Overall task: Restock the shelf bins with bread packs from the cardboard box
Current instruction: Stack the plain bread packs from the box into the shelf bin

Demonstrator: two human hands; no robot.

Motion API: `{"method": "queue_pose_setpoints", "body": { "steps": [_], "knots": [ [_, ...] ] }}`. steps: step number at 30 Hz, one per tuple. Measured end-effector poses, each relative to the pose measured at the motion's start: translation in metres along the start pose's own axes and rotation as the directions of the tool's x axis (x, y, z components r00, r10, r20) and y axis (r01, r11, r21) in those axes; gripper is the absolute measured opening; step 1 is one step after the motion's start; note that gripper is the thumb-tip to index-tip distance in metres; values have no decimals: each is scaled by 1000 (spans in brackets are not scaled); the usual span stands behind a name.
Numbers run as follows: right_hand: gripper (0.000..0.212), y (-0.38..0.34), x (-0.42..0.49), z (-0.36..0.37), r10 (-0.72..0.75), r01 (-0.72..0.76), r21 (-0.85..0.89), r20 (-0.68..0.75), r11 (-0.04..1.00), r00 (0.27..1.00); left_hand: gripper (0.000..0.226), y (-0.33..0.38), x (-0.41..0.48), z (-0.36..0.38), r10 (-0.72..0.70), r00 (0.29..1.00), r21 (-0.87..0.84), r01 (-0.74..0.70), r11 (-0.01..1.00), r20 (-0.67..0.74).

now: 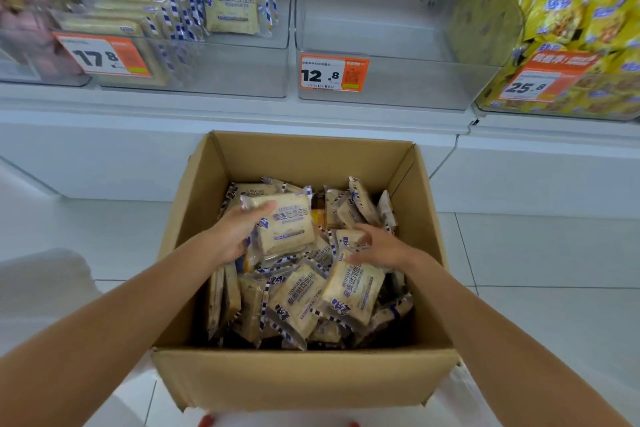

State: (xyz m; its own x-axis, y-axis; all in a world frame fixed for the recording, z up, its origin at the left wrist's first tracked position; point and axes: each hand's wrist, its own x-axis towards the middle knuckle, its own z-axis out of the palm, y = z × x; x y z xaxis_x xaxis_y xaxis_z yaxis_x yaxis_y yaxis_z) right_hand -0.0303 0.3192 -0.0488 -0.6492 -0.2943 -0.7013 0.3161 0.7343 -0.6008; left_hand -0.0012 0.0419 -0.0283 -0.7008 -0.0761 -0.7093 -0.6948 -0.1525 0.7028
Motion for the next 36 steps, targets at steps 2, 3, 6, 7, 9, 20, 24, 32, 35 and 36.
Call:
{"method": "queue_pose_setpoints", "body": {
  "steps": [2, 3, 6, 7, 9, 20, 24, 32, 35, 36],
  "knots": [
    [82, 10, 7, 13, 30, -29, -68, 24, 997, 999, 27, -4, -2, -6, -6, 999, -57, 3, 998, -38],
    [71, 12, 11, 17, 21, -20, -82, 8, 996, 1000, 28, -4, -4, -10, -12, 999, -66, 9, 998, -53],
    [47, 0, 11, 8, -22, 23, 32, -46, 999, 999, 30, -1, -4, -20, 4, 999, -67, -8, 998, -54],
    [59, -6, 11, 1, -39, 44, 102, -54, 994, 998, 32, 1, -5, -24, 16, 999, -65, -19, 998, -41],
    [86, -22, 12, -17, -55, 75, 336, -68, 939, 996, 37, 9, -7, -28, 49, 999, -59, -50, 997, -21],
    [69, -167, -9, -1, -297, 408, 282, -365, 868, 883, 37, 70, -38, -30, 258, 943, 65, -277, 959, 210],
    [98, -212, -30, -9, -596, 514, -336, -218, 789, 773, 57, 99, -53, -58, 310, 922, 200, -356, 913, 231],
    [66, -326, -65, -24, -733, 468, -710, -100, 526, 673, 76, 201, -100, -92, 527, 839, 517, -512, 686, 132],
    [56, -357, -64, -45, -871, 394, -823, -223, 409, 438, 81, 240, -104, -114, 654, 729, 573, -629, 526, 200],
    [52, -364, -59, -53, -890, 377, -834, -262, 403, 373, 82, 251, -101, -123, 689, 698, 601, -641, 477, 197]
  ]
}}
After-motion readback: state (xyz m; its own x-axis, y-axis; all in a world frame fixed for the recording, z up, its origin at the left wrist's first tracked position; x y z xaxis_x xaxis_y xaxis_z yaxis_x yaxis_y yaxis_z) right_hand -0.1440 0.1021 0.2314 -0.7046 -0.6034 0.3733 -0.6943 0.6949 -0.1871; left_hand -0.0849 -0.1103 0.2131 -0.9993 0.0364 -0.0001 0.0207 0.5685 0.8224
